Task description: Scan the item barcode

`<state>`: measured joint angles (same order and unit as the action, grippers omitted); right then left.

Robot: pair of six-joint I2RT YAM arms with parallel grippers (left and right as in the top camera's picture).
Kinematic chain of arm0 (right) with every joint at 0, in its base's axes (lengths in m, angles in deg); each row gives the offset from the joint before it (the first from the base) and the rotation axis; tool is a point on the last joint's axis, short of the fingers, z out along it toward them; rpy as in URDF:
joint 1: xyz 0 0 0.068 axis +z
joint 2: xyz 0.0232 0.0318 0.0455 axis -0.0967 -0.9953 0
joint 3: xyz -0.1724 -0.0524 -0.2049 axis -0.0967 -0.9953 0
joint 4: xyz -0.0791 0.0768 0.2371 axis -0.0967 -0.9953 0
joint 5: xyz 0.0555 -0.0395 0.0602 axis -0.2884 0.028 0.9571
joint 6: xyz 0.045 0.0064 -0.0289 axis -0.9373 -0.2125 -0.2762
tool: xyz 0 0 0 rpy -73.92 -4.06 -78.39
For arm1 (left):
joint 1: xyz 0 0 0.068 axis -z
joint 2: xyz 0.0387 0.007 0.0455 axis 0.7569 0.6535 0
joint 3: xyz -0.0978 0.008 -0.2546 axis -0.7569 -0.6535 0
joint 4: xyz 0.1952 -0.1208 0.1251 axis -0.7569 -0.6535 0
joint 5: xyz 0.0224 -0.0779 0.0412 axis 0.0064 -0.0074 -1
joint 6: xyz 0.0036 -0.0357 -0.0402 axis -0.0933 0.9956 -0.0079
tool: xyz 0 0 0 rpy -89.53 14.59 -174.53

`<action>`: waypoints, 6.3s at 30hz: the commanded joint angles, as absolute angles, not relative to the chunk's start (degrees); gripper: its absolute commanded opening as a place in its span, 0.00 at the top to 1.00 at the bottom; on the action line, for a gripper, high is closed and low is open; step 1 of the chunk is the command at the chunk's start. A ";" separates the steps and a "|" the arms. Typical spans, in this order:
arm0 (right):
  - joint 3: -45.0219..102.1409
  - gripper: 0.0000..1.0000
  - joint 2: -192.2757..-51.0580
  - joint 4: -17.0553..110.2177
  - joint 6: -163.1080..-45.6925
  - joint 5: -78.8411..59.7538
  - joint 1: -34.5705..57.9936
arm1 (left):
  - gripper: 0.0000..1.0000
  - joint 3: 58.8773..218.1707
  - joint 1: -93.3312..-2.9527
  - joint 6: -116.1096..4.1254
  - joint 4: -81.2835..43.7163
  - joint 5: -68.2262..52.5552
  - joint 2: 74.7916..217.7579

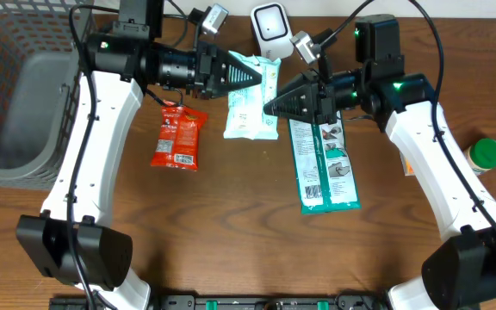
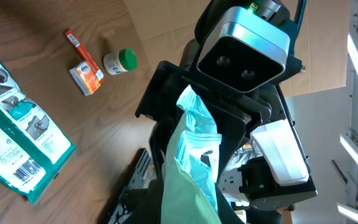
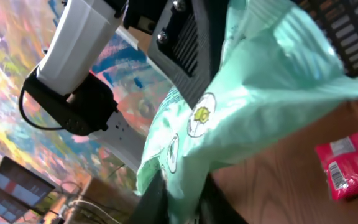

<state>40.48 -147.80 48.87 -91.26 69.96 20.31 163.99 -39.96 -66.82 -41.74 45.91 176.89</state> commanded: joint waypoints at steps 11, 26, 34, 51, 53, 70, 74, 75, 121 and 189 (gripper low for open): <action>40.59 0.61 -147.77 51.18 -92.84 70.16 20.86 | 0.93 163.77 -39.83 -69.34 -41.61 47.40 177.50; 40.57 0.68 -147.77 60.36 -102.94 67.10 22.54 | 0.93 163.77 -39.85 -69.75 -40.96 47.38 177.50; 40.57 0.69 -147.77 60.54 -107.37 63.64 22.54 | 0.93 163.77 -39.85 -69.75 -40.56 44.47 177.50; 40.57 0.94 -147.77 60.51 -108.68 62.27 22.54 | 0.93 163.77 -39.85 -70.17 -37.15 44.40 177.50; 40.57 0.99 -147.77 60.49 -108.68 61.35 22.54 | 0.92 163.77 -39.85 -70.14 -36.17 42.48 177.50; 40.37 0.99 -147.77 51.29 -100.66 39.32 24.75 | 0.26 163.77 -43.19 -69.47 -29.85 28.08 177.48; 40.42 0.99 -147.75 47.40 -100.60 33.15 24.84 | 0.26 163.77 -45.79 -69.20 -31.27 24.60 177.48; 40.61 0.99 -147.73 46.55 -100.49 31.78 24.84 | 0.26 163.77 -46.54 -68.55 -32.06 22.44 177.39; 93.97 0.99 -177.00 29.19 -62.22 -43.17 36.31 | 0.15 163.77 -49.81 -60.40 -44.76 -41.52 175.79; 93.66 0.99 -205.54 77.13 -36.16 -53.97 34.76 | 0.14 163.77 -49.81 -60.40 -44.76 -41.52 175.79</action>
<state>93.27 -204.93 79.14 -30.31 -54.95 35.52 163.94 -49.79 -60.70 -44.61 -40.38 176.95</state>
